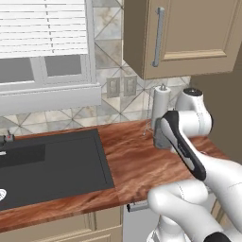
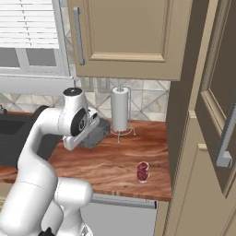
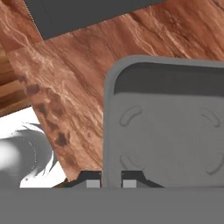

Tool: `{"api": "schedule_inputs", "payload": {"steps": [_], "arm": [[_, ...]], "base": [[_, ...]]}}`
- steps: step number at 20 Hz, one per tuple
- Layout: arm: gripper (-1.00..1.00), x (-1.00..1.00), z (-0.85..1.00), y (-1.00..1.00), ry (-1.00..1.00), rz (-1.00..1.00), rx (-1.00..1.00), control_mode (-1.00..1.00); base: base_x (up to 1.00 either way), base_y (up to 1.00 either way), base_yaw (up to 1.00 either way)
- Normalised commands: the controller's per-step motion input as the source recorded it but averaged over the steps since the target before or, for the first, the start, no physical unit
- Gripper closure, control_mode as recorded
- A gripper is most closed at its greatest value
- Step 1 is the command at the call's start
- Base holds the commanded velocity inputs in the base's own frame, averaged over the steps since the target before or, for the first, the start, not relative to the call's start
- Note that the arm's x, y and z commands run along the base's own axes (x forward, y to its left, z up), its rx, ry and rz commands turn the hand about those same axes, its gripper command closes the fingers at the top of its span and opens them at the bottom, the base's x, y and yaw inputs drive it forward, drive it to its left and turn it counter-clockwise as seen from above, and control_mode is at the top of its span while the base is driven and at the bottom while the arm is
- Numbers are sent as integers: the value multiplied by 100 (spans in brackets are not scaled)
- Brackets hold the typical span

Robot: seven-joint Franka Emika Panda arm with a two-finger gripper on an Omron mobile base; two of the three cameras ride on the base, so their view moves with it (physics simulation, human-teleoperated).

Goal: Retrieve the tupperware from the cabinet, then place the raw meat into the tupperware to avoid contamination.

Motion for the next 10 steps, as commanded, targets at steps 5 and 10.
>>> {"api": "schedule_inputs", "payload": {"steps": [5, 10], "arm": [[100, 27, -39, -3, -1, 0, 8, -100], [100, 25, -32, 4, 0, -6, 3, -100]], "base": [[0, 0, 0], [0, 0, 0]]}}
